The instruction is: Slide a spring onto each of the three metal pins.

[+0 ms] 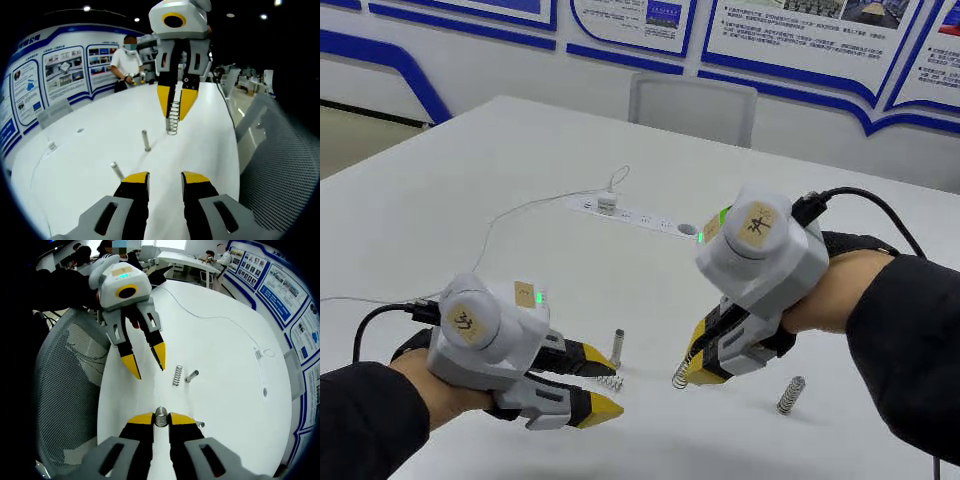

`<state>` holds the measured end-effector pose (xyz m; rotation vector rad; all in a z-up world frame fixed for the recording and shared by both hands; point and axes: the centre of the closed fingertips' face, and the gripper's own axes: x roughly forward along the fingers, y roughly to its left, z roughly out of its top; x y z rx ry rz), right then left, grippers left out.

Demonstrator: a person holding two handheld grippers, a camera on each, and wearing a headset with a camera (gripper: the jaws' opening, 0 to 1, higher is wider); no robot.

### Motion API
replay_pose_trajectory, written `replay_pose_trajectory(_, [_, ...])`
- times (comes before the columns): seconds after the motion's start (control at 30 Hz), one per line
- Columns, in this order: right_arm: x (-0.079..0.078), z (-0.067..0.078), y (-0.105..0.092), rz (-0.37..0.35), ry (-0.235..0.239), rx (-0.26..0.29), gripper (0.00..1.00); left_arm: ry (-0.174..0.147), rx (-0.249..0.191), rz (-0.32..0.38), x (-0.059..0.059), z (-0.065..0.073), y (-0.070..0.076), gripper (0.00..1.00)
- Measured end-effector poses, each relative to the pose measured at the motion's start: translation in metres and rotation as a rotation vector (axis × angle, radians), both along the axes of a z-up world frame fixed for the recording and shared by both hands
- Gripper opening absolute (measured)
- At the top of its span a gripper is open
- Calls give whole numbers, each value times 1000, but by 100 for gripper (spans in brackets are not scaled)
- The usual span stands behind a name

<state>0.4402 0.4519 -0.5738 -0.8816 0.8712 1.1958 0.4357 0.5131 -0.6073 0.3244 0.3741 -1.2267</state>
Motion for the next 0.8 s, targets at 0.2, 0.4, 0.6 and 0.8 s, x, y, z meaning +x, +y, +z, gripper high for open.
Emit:
replay_pose_trajectory(0.2, [13, 6, -14, -29, -15, -20, 12, 21, -43, 73, 6, -1, 10, 30])
replay_pose_trajectory(0.4, [30, 11, -27, -66, -34, -39, 12, 31, -66, 125, 10, -1, 16, 35])
replay_pose_trajectory(0.6, [50, 10, -36, -98, -39, -48, 12, 38, -65, 134, 8, -5, 14, 38])
replay_pose_trajectory(0.8, [64, -7, -42, -124, -17, -78, 12, 39, -59, 130, 6, -6, 12, 41])
